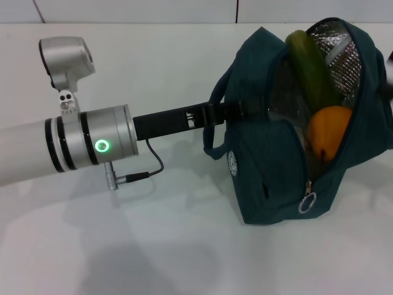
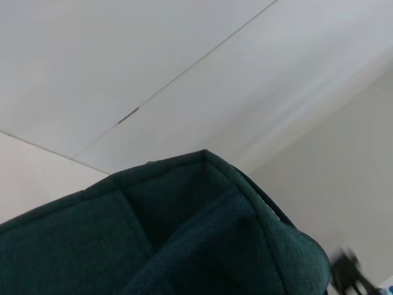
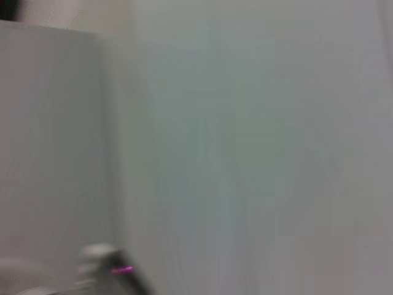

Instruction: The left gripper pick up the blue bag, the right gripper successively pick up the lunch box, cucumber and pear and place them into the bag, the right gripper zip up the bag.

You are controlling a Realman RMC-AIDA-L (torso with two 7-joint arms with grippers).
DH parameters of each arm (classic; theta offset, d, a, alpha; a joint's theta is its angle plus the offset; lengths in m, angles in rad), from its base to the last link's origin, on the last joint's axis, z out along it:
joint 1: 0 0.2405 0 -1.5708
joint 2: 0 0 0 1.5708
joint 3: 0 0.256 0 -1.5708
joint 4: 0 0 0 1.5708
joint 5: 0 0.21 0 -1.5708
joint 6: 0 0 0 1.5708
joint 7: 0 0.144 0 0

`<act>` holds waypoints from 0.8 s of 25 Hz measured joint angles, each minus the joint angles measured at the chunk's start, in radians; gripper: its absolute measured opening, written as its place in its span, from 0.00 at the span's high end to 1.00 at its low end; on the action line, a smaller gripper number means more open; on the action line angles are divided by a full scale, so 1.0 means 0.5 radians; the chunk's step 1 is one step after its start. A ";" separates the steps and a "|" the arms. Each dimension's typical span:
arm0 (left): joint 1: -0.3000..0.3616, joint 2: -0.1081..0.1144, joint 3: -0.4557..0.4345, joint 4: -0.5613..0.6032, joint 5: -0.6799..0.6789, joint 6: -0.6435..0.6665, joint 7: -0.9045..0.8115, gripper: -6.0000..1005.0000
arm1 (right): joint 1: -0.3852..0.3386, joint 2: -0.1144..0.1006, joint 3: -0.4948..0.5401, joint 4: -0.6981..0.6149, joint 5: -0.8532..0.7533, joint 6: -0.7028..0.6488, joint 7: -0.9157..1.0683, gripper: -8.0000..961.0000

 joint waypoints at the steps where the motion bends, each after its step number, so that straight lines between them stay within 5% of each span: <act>1: 0.000 0.000 0.000 -0.001 0.000 0.000 0.001 0.94 | 0.001 0.001 -0.004 0.000 -0.075 -0.105 -0.010 0.37; 9: 0.000 0.003 -0.002 -0.001 -0.001 0.000 0.006 0.94 | -0.017 0.015 -0.153 0.030 -0.612 -0.448 -0.262 0.37; 20: 0.011 0.004 0.000 -0.001 -0.001 0.000 0.006 0.94 | -0.003 0.016 -0.150 0.265 -0.836 -0.003 -0.281 0.37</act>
